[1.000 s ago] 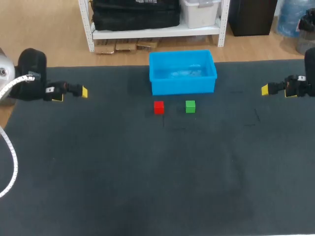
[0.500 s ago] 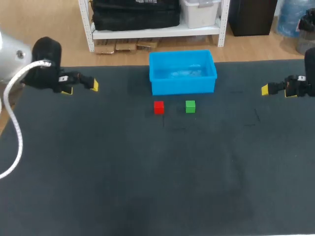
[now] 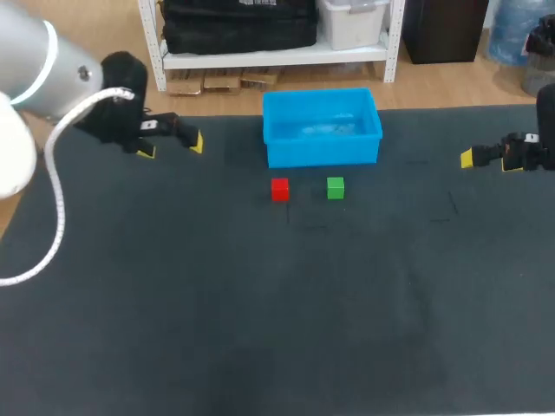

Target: Use the left arm to pick the red cube and place it into the blue plastic box first, then use the right arm to grasp the green cube and put it into the same blue plastic box after the first action is fully finished.

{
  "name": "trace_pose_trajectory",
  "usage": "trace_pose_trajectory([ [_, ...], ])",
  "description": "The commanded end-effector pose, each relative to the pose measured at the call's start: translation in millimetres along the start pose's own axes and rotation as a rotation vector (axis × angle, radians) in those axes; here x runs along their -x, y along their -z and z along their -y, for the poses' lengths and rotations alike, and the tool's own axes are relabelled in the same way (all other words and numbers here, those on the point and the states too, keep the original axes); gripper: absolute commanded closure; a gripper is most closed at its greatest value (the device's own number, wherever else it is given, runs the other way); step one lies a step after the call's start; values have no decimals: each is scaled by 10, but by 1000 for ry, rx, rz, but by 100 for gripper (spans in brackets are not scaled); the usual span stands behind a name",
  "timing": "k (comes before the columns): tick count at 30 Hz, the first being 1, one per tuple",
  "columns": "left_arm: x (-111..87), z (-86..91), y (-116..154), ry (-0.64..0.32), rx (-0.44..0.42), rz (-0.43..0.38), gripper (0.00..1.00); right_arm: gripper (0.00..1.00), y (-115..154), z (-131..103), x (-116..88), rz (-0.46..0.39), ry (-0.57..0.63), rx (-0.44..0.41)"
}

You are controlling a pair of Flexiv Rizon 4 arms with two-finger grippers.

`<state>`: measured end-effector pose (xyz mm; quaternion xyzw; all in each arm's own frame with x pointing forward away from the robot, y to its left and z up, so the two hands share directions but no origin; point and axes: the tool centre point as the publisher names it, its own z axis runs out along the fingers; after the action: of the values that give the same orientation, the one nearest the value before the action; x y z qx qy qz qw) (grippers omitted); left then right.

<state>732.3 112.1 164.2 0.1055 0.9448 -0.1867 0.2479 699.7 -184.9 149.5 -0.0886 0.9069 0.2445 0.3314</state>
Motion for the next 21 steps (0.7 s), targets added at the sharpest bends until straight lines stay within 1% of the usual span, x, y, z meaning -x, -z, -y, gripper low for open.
trace_pose_trajectory([
  [1,105,124,-120,2,67,-20,0,0,-1,1,3,-1,0,-1],
  [13,227,454,-361,37,106,-52,0,0,-1,1,3,-1,0,-1],
  [21,269,602,-491,76,117,-69,0,0,-1,1,3,-1,0,-1],
])
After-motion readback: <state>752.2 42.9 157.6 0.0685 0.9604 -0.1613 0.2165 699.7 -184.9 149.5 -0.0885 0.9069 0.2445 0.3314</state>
